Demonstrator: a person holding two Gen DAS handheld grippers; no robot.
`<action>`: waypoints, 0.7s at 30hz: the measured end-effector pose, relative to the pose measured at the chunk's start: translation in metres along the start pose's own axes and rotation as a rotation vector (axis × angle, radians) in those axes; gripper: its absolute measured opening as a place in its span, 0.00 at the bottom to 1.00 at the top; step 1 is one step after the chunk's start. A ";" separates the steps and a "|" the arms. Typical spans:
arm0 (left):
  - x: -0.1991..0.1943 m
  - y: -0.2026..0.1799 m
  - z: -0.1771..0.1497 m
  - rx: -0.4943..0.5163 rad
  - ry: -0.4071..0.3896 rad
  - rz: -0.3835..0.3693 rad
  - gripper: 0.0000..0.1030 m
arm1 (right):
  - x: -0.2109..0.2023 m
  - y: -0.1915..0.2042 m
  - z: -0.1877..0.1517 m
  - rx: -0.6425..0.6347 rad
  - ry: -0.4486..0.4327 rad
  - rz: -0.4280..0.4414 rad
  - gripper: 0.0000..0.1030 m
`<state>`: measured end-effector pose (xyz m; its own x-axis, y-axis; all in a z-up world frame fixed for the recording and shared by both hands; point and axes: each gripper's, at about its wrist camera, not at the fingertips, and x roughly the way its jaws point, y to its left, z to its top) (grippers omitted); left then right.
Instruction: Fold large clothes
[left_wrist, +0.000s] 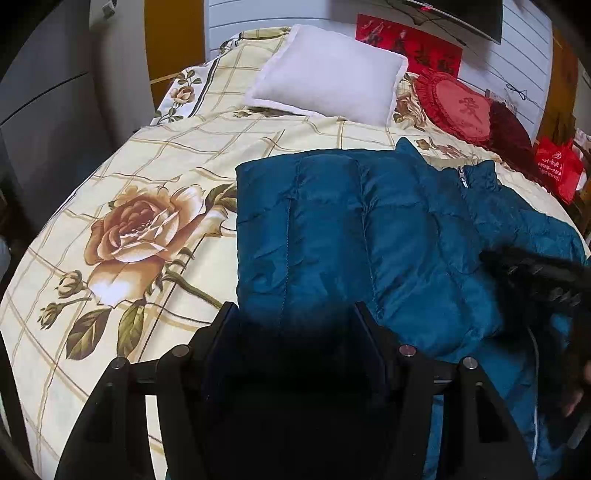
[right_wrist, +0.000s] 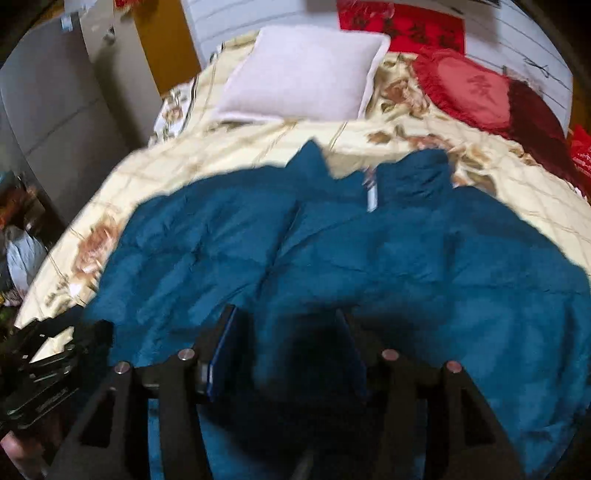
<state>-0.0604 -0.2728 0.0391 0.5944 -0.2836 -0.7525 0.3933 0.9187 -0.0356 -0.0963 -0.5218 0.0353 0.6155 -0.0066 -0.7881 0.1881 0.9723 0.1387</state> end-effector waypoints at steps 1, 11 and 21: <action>0.000 0.000 0.000 -0.002 0.002 -0.001 0.43 | 0.005 0.003 -0.006 -0.008 -0.002 -0.026 0.57; -0.001 -0.002 -0.003 0.000 -0.002 0.015 0.43 | -0.040 -0.016 -0.017 0.001 -0.049 -0.025 0.57; 0.002 -0.003 -0.005 0.008 -0.004 0.026 0.44 | -0.075 -0.139 -0.025 0.185 -0.095 -0.288 0.58</action>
<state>-0.0639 -0.2747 0.0349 0.6071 -0.2612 -0.7505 0.3836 0.9234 -0.0111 -0.1877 -0.6508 0.0597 0.5841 -0.3047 -0.7523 0.4946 0.8685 0.0322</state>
